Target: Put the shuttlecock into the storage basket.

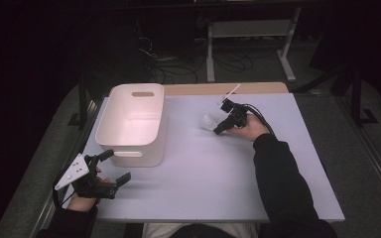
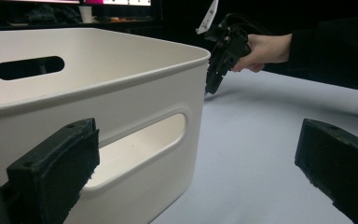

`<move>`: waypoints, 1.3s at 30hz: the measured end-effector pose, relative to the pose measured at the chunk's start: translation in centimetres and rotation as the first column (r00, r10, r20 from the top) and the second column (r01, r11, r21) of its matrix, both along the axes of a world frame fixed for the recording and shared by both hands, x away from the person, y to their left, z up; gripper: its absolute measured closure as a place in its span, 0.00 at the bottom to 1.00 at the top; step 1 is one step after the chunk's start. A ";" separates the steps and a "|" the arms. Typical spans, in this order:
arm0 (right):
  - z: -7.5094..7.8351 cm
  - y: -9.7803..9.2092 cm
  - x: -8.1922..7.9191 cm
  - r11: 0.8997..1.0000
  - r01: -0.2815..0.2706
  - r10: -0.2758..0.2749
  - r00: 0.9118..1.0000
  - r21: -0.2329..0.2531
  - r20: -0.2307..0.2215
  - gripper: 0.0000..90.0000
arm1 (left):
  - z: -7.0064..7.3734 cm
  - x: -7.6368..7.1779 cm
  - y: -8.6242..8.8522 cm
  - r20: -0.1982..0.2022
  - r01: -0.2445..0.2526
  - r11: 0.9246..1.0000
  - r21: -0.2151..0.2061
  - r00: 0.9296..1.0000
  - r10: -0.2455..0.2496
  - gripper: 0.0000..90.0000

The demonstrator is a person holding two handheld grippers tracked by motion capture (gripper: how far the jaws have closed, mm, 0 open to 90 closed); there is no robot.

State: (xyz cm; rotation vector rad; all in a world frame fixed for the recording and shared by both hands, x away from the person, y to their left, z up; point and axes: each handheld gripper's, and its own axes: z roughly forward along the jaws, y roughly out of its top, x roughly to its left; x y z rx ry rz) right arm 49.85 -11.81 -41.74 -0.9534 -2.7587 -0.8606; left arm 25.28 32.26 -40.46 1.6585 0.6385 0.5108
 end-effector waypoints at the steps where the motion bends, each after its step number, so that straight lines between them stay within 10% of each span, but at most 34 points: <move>1: 0.1 -0.1 -0.1 1.000 0.003 -0.003 1.000 0.002 0.001 0.71 | 0.0 0.0 0.0 0.000 0.000 1.000 0.000 1.000 0.000 0.00; 39: 6.8 -0.2 -2.9 0.998 -0.040 0.033 0.992 0.056 0.123 0.71 | 0.0 0.0 0.0 0.000 0.000 1.000 0.001 1.000 0.000 0.00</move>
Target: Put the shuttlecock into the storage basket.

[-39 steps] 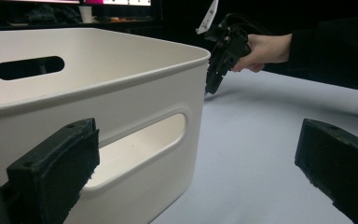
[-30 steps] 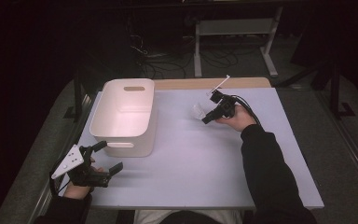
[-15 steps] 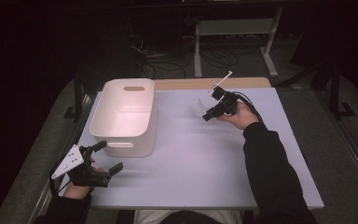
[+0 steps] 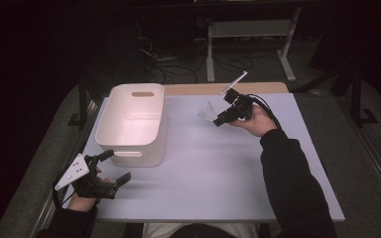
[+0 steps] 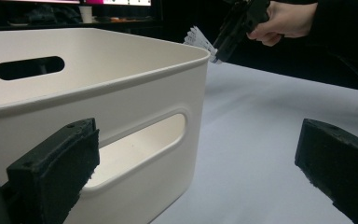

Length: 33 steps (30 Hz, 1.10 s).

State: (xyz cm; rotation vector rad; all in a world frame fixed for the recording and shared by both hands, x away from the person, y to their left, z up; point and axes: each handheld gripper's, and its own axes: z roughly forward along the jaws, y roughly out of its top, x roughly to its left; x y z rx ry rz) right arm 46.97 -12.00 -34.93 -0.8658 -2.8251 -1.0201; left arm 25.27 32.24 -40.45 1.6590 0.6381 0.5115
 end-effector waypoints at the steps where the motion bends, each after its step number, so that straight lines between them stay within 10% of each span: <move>1: 0.4 0.1 -0.2 1.000 0.001 -0.001 1.000 -0.001 0.003 0.71 | 0.0 0.0 0.0 0.000 0.000 1.000 0.000 1.000 0.000 0.00; 33: 3.3 1.2 -1.3 1.000 -0.020 0.021 0.999 -0.022 0.038 0.71 | 0.0 0.0 0.0 0.001 -0.001 1.000 0.001 1.000 0.001 0.00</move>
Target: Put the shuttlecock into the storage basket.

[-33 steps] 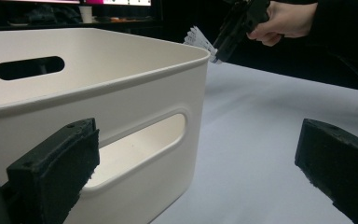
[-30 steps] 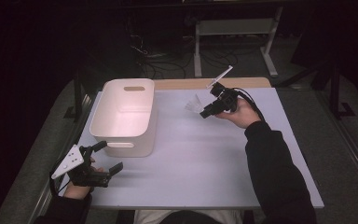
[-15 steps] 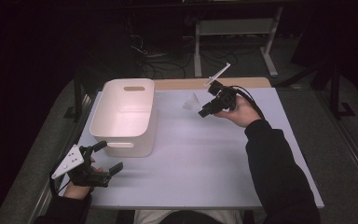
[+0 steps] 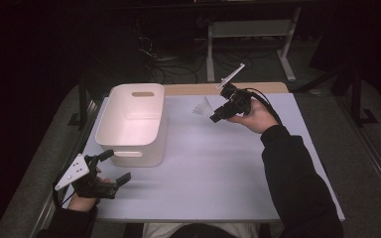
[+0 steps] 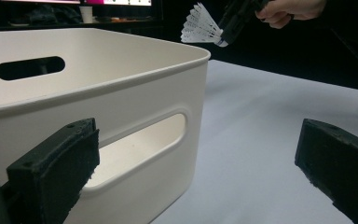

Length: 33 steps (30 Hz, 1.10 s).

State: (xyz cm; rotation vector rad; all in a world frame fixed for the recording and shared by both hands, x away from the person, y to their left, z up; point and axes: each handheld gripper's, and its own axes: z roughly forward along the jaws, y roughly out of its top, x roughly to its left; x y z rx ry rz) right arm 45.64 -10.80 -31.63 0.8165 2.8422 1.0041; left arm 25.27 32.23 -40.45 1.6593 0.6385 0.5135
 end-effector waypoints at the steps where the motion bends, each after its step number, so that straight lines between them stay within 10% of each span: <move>1: 0.3 0.1 -0.1 1.000 0.000 0.000 1.000 0.011 0.007 0.71 | 0.0 0.0 0.0 0.000 0.000 1.000 -0.001 1.000 0.000 0.00; 33: 2.9 4.1 -1.8 0.993 -0.104 0.101 0.993 0.058 0.057 0.71 | 0.0 0.0 0.0 -0.001 0.001 1.000 -0.001 1.000 -0.001 0.00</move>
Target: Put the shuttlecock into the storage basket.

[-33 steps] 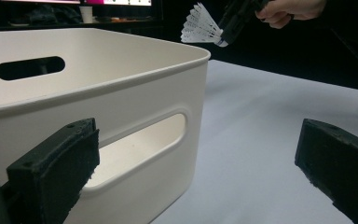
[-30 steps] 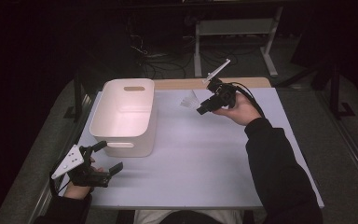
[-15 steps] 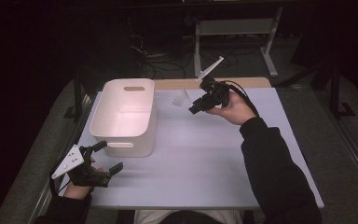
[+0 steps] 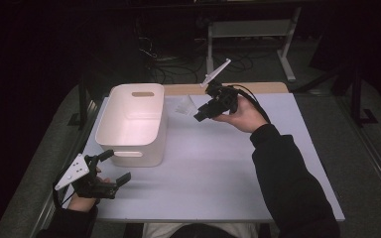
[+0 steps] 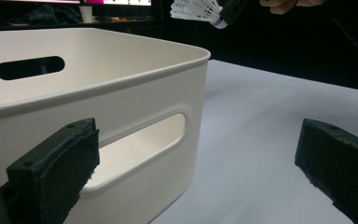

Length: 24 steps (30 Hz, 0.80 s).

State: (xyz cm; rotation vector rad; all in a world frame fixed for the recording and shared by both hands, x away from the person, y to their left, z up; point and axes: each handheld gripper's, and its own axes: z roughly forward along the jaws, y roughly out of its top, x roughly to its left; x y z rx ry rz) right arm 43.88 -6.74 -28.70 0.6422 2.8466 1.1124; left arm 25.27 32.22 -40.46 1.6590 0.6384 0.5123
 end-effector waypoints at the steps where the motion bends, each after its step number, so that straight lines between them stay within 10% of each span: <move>1: 0.0 0.0 0.0 1.000 0.000 0.000 1.000 0.000 0.000 0.71 | 0.0 0.0 0.0 0.000 0.000 1.000 0.000 1.000 0.000 0.00; 24: 2.1 2.7 -0.1 0.999 -0.046 0.046 0.999 0.016 0.024 0.71 | 0.0 0.0 0.0 0.000 0.000 1.000 0.000 1.000 0.000 0.00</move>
